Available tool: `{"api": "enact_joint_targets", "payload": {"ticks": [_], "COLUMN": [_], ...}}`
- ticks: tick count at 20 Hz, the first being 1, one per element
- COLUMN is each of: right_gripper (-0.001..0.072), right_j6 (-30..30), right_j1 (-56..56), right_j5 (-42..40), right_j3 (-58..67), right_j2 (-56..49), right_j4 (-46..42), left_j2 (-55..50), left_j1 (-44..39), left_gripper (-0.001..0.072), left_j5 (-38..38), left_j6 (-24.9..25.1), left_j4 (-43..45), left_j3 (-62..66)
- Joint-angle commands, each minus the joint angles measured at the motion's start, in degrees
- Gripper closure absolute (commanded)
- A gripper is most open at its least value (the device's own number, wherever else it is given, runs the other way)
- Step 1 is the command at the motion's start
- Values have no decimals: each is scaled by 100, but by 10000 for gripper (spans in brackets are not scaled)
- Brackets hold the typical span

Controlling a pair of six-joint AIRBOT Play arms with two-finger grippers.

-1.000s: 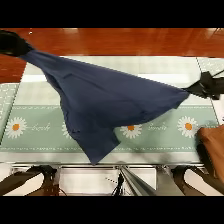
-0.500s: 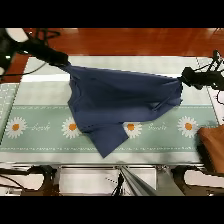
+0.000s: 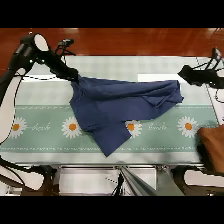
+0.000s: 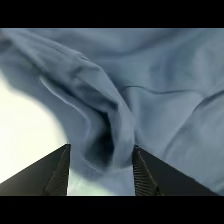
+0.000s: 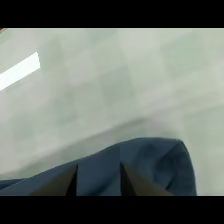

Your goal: Fold the shirts.

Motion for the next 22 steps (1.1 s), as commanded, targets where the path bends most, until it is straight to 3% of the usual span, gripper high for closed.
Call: {"api": "enact_joint_targets", "payload": {"ticks": [1, 4, 6, 8, 9, 14, 18, 22], "right_gripper": [341, 340, 247, 189, 176, 176, 176, 176], "right_j6": [-654, -472, 46, 184, 179, 55, -118, -210], "right_j1": [-398, -848, -1241, -1657, -1788, -1897, -1897, -1897], "right_j5": [730, 1163, 1449, 1512, 1587, 1644, 1720, 1764], "right_j3": [361, 503, 459, 291, 190, -459, -682, -684], "right_j2": [531, 1141, 1246, 1211, 1193, 1185, 1091, 960], "right_j4": [-400, -2402, -3112, -2726, -2535, -2164, -1856, -1416], "left_j2": [256, 863, 1375, 1860, 2072, 2494, 2492, 2455], "left_j1": [374, 811, 979, 1021, 1027, 1010, 994, 863], "left_gripper": [221, 222, 203, 89, 82, 84, 84, 85], "left_j5": [-1121, -1244, -1010, -627, -435, 223, 940, 1521], "left_j6": [-448, -529, -501, -299, -197, 553, 632, 632], "left_j4": [153, -540, -1257, -1762, -1980, -3585, -3628, -3661], "left_j3": [131, -299, -1276, -2529, -3156, -5414, -6363, -6526]}}
